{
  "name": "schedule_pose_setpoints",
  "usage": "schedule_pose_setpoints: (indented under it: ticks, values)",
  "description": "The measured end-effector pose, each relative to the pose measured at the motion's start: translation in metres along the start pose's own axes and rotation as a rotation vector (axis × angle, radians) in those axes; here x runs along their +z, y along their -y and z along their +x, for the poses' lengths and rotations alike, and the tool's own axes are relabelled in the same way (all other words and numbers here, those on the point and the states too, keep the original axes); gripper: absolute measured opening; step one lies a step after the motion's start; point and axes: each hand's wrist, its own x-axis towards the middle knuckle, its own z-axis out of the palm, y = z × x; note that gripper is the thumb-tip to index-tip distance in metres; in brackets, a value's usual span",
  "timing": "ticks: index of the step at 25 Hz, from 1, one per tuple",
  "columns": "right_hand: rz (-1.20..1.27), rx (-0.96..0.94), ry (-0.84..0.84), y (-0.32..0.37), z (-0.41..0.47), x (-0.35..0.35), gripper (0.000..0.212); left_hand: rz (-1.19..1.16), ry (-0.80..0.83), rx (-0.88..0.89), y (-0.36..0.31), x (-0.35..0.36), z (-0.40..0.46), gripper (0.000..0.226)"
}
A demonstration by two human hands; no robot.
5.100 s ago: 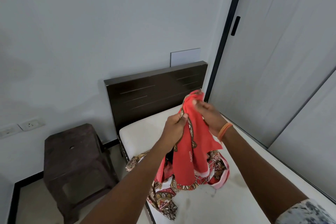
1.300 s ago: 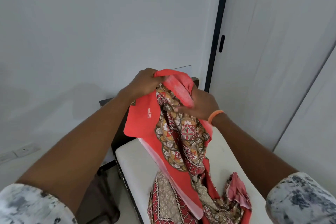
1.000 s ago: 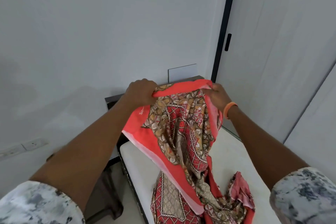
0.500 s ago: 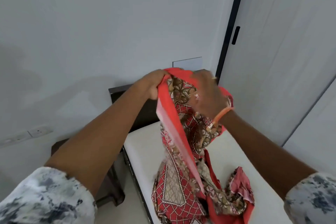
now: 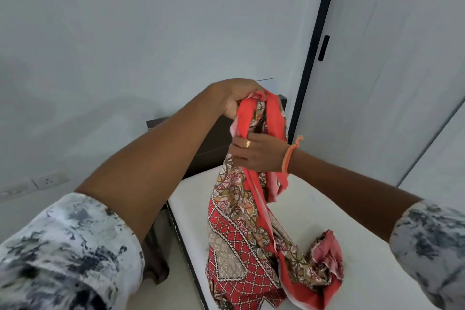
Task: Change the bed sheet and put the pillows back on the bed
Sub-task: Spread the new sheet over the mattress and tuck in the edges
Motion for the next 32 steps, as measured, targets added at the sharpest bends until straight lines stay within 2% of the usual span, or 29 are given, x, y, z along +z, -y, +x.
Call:
schedule_pose_setpoints:
  ticks: [1,2,3,5,6,7,9,10,12,14,16,19,20,22,25,27,30,32]
  values:
    - [0.014,0.068,-0.003,-0.006,0.003,-0.003,0.014,-0.031,0.011,0.08,0.0,0.008,0.001,0.015]
    - [0.06,0.153,-0.008,-0.012,0.008,-0.009,0.011,-0.024,-0.051,0.224,0.002,0.013,0.005,0.014]
    - [0.134,0.253,-0.037,-0.02,0.013,-0.015,0.008,0.047,-0.204,0.431,0.011,0.016,0.011,0.017]
    - [0.346,0.486,-0.066,-0.036,0.022,-0.025,0.008,0.193,-0.761,0.827,0.045,0.028,0.019,0.022]
    - [0.439,0.609,-0.011,-0.047,0.024,-0.028,0.01,0.113,-0.958,0.94,0.069,0.035,0.024,0.019]
    - [0.462,0.707,0.062,-0.058,0.025,-0.031,0.009,-0.045,-1.011,0.978,0.093,0.045,0.025,0.015]
    - [0.446,0.857,0.139,-0.075,0.023,-0.035,0.018,-0.319,-0.888,0.908,0.128,0.062,0.033,0.017]
    - [0.463,0.925,0.15,-0.078,0.022,-0.037,0.021,-0.346,-0.83,0.846,0.138,0.067,0.041,0.021]
    - [0.505,1.009,0.094,-0.08,0.023,-0.042,0.028,-0.201,-0.815,0.723,0.154,0.072,0.058,0.034]
    - [0.521,1.029,-0.003,-0.081,0.026,-0.051,0.029,-0.019,-0.88,0.572,0.165,0.076,0.073,0.047]
    - [0.508,1.09,-0.113,-0.087,0.026,-0.056,0.028,0.085,-0.912,0.476,0.177,0.073,0.087,0.041]
    - [0.522,1.311,-0.21,-0.111,0.003,-0.051,0.031,0.144,-0.893,0.272,0.198,0.06,0.096,0.024]
    - [0.528,1.391,-0.21,-0.12,-0.011,-0.047,0.03,0.175,-0.898,0.185,0.209,0.057,0.094,0.024]
    - [0.469,1.472,-0.105,-0.133,-0.043,-0.038,0.023,0.299,-0.902,0.09,0.223,0.049,0.079,0.027]
    - [0.378,1.523,0.113,-0.135,-0.1,-0.022,0.024,0.567,-0.904,0.202,0.197,-0.003,0.053,0.021]
    - [0.384,1.585,0.235,-0.126,-0.133,-0.009,0.027,0.56,-0.932,0.337,0.143,-0.045,0.04,0.017]
    - [0.488,1.74,0.256,-0.104,-0.151,0.01,0.033,0.52,-1.112,0.524,0.074,-0.061,0.027,0.033]
    - [0.55,1.833,0.226,-0.094,-0.154,0.017,0.035,0.552,-1.209,0.515,0.062,-0.05,0.023,0.04]
